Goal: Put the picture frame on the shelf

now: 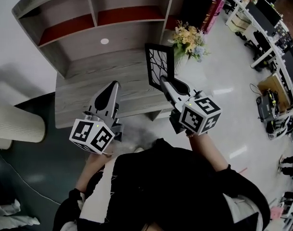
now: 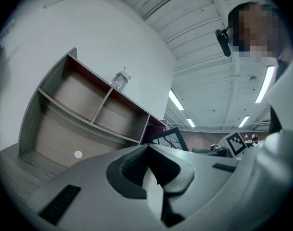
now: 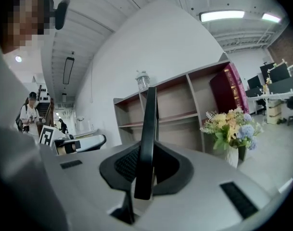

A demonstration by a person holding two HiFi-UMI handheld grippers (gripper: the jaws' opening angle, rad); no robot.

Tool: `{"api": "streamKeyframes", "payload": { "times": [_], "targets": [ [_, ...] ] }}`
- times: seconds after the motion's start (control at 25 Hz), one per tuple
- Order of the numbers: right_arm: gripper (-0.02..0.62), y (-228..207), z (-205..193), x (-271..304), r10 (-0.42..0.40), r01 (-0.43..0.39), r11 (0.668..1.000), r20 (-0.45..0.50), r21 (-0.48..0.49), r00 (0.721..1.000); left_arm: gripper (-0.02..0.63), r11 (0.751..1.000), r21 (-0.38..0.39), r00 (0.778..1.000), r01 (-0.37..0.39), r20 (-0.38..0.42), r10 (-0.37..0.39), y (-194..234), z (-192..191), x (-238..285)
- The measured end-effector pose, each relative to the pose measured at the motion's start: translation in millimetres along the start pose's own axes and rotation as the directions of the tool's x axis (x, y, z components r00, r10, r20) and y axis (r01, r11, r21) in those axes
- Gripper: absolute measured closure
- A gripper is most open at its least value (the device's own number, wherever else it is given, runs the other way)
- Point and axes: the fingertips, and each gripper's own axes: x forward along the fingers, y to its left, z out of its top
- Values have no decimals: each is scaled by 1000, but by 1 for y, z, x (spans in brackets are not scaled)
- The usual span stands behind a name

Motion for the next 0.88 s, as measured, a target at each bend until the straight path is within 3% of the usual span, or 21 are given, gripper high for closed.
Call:
{"api": "streamKeyframes", "payload": {
  "times": [0.28, 0.88],
  "targets": [
    [546, -12, 6, 8, -1, 1, 1000, -2, -6, 1000, 594, 1000, 2, 1000, -18, -2, 18, 6, -2, 4],
    [546, -46, 45, 67, 77, -77, 997, 48, -4, 996, 594, 994, 32, 994, -106, 34, 105, 38, 23, 40]
  ]
}}
